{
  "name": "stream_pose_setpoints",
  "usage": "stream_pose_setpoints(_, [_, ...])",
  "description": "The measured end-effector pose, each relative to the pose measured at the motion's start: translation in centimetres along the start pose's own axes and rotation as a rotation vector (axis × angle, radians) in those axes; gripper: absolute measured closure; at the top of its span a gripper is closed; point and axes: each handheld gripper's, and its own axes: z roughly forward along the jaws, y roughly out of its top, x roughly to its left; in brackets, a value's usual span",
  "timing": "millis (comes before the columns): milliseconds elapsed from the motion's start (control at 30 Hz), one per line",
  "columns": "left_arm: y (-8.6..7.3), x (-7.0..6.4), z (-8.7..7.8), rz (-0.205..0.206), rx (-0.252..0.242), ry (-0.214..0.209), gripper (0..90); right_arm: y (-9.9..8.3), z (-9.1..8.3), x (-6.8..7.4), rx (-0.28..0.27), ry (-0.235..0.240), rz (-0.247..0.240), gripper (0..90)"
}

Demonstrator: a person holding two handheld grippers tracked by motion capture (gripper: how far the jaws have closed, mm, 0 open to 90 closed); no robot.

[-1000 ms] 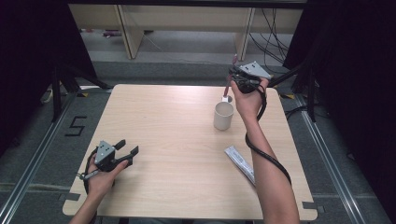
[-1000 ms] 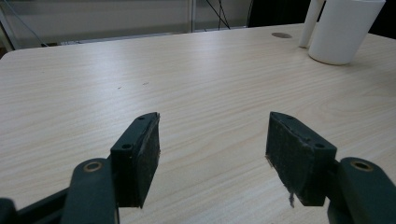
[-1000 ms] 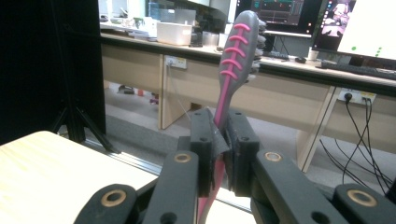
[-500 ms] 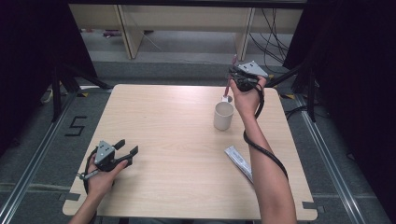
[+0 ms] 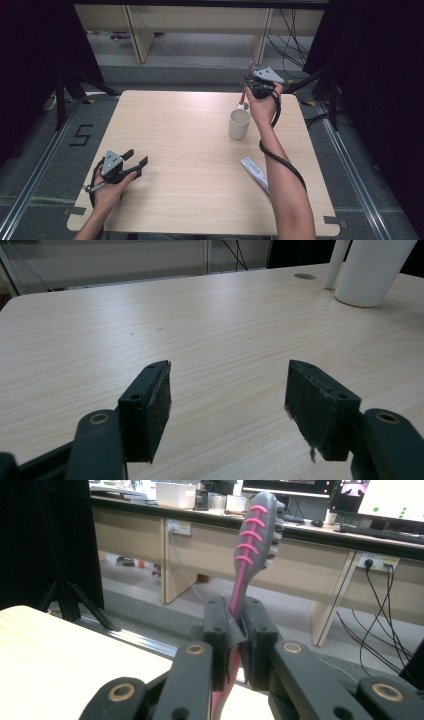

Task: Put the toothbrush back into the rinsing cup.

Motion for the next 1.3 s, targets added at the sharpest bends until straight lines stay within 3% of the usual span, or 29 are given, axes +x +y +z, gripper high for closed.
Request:
stream_pose_setpoints(300, [0.0, 0.0, 0.0, -0.001, 0.003, 0.002, 34.9, -0.1, 0.2, -0.2, 0.003, -0.001, -0.018, 83.5])
stream_pose_setpoints(667, [0.0, 0.0, 0.0, -0.002, 0.003, 0.002, 34.9, -0.6, 0.5, 0.3, 0.026, 0.005, -0.001, 83.4])
stream_pose_setpoints(1300, [0.0, 0.0, 0.0, -0.002, 0.001, 0.001, 34.9, -1.5, 0.9, 0.7, 0.057, 0.004, -0.015, 83.4])
